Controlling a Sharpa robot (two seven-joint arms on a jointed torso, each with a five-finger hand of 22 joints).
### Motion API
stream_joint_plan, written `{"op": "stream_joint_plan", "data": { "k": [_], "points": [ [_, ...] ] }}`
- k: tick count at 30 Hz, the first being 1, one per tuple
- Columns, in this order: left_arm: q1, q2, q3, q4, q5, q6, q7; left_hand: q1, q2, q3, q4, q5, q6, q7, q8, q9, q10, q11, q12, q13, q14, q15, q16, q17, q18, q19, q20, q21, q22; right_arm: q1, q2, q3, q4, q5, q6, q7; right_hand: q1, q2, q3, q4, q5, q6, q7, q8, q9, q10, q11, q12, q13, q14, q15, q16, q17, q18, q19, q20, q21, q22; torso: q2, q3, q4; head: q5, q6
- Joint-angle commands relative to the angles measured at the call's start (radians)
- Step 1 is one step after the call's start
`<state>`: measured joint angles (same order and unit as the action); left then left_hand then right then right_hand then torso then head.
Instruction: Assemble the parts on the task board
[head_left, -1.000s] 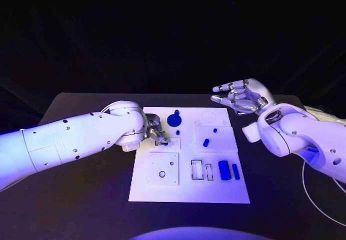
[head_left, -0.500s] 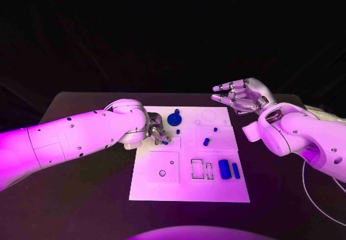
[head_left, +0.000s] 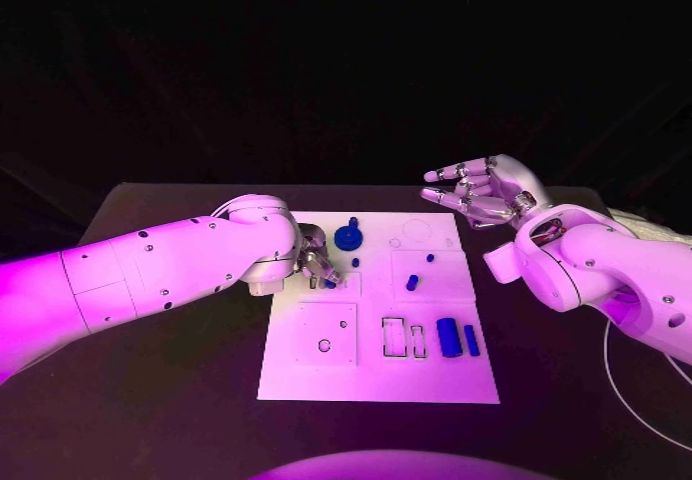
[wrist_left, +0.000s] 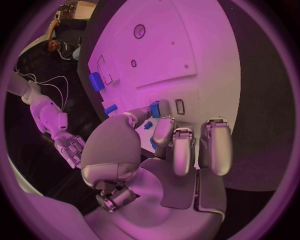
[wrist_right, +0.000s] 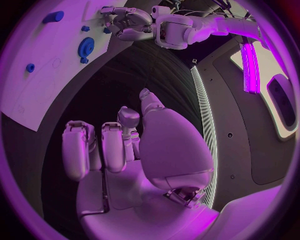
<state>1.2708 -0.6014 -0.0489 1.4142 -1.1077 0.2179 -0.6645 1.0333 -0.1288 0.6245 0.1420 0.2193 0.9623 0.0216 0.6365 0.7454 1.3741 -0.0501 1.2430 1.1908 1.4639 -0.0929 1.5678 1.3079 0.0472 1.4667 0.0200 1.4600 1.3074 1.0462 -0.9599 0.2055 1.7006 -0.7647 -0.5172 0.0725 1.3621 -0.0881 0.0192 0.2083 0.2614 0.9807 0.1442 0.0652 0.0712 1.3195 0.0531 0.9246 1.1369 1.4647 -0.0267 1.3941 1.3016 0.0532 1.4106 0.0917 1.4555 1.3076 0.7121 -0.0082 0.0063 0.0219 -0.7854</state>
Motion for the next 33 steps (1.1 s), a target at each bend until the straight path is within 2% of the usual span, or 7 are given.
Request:
{"op": "stream_joint_plan", "data": {
  "k": [1,17,20,28,29,30,33],
  "points": [
    [-0.006,0.007,-0.005,-0.005,0.000,0.037,-0.002,-0.015,0.002,-0.013,0.002,-0.003,0.015,-0.006,-0.008,0.000,0.009,0.001,0.008,0.003,0.107,-0.007,0.003,0.263,-0.012,0.034,-0.006,0.005,0.140,-0.001,0.000,0.000,0.003,-0.003,0.009,-0.001,-0.004,0.008,-0.006,-0.002,0.003,-0.006,-0.001,0.003,0.002,-0.006,0.001,0.002,-0.001,0.050,0.007,-0.005,-0.001,0.006,-0.005,-0.002,-0.004,0.011,0.000,-0.0006,0.0013,0.000,-0.001],
    [-0.006,0.019,-0.005,-0.027,-0.003,0.034,-0.004,-0.075,0.016,-0.098,0.043,-0.005,0.043,-0.011,-0.015,-0.006,0.025,-0.003,0.022,0.022,0.107,-0.010,0.003,0.263,-0.016,0.042,-0.010,0.015,0.154,-0.001,0.001,0.000,0.003,-0.003,0.009,0.002,-0.008,0.009,-0.008,0.001,0.004,-0.006,0.000,0.002,0.001,-0.007,0.002,-0.001,-0.004,0.049,0.007,-0.008,-0.004,0.007,-0.008,-0.002,-0.006,0.007,0.000,-0.0008,0.0005,0.001,0.000],
    [-0.007,0.018,-0.005,-0.028,-0.003,0.034,-0.003,-0.098,0.016,-0.141,0.064,-0.007,0.052,-0.011,-0.017,-0.007,0.029,-0.003,0.025,0.026,0.107,-0.010,0.003,0.263,-0.017,0.044,-0.010,0.017,0.158,-0.001,0.001,0.000,0.003,-0.003,0.010,0.003,-0.010,0.009,-0.010,0.002,0.004,-0.006,0.000,0.002,0.001,-0.008,0.002,-0.002,-0.005,0.049,0.007,-0.009,-0.004,0.007,-0.008,-0.002,-0.007,0.006,0.000,-0.0010,0.0008,0.001,0.000],
    [-0.007,0.004,-0.003,-0.020,-0.009,0.024,-0.004,-0.129,-0.005,-0.295,0.109,-0.013,0.063,-0.017,-0.023,-0.009,0.034,-0.005,0.025,0.031,0.107,-0.014,0.003,0.263,-0.018,0.046,-0.014,0.019,0.164,-0.001,0.001,0.000,0.000,-0.001,0.009,0.005,-0.021,0.012,-0.022,0.008,-0.016,-0.007,0.000,0.002,0.002,-0.009,0.002,-0.002,-0.007,0.049,0.008,-0.013,-0.008,0.007,-0.009,-0.001,-0.009,0.003,-0.001,-0.0013,0.0003,0.000,0.001],
    [-0.007,0.001,-0.001,-0.017,-0.010,0.022,-0.004,-0.133,-0.012,-0.316,0.116,-0.047,0.063,-0.016,-0.024,-0.009,0.033,-0.007,0.022,0.029,0.107,-0.014,0.003,0.263,-0.017,0.046,-0.014,0.018,0.163,-0.001,0.001,0.000,0.000,-0.001,0.009,0.006,-0.024,0.014,-0.025,0.010,-0.026,-0.007,0.000,0.002,0.002,-0.009,0.002,-0.002,-0.008,0.049,0.008,-0.014,-0.009,0.007,-0.010,-0.001,-0.009,0.003,-0.001,-0.0014,0.0002,0.000,0.001],
    [-0.007,-0.003,0.000,-0.014,-0.011,0.020,-0.004,-0.124,-0.008,-0.344,0.124,-0.091,0.063,-0.017,-0.025,-0.009,0.032,-0.007,0.021,0.028,0.107,-0.015,0.003,0.263,-0.017,0.046,-0.015,0.017,0.163,-0.001,0.001,0.000,-0.001,-0.001,0.009,0.006,-0.030,0.018,-0.030,0.014,-0.049,-0.007,0.000,0.002,0.002,-0.008,0.003,-0.001,-0.008,0.049,0.008,-0.015,-0.009,0.008,-0.010,-0.001,-0.010,0.002,0.000,-0.0016,0.0004,0.000,0.001],
    [-0.006,-0.016,0.004,-0.004,-0.012,0.007,-0.003,-0.115,-0.004,-0.398,0.142,-0.145,0.063,-0.016,-0.027,-0.009,0.032,-0.007,0.018,0.027,0.107,-0.015,0.003,0.263,-0.017,0.046,-0.015,0.016,0.163,-0.001,0.001,0.000,-0.003,-0.002,0.009,0.006,-0.034,0.021,-0.036,0.016,-0.071,-0.007,0.000,0.002,0.002,-0.009,0.003,0.000,-0.009,0.049,0.008,-0.016,-0.010,0.008,-0.011,-0.001,-0.011,0.001,0.000,-0.0013,-0.0002,-0.002,0.003]
  ]
}}
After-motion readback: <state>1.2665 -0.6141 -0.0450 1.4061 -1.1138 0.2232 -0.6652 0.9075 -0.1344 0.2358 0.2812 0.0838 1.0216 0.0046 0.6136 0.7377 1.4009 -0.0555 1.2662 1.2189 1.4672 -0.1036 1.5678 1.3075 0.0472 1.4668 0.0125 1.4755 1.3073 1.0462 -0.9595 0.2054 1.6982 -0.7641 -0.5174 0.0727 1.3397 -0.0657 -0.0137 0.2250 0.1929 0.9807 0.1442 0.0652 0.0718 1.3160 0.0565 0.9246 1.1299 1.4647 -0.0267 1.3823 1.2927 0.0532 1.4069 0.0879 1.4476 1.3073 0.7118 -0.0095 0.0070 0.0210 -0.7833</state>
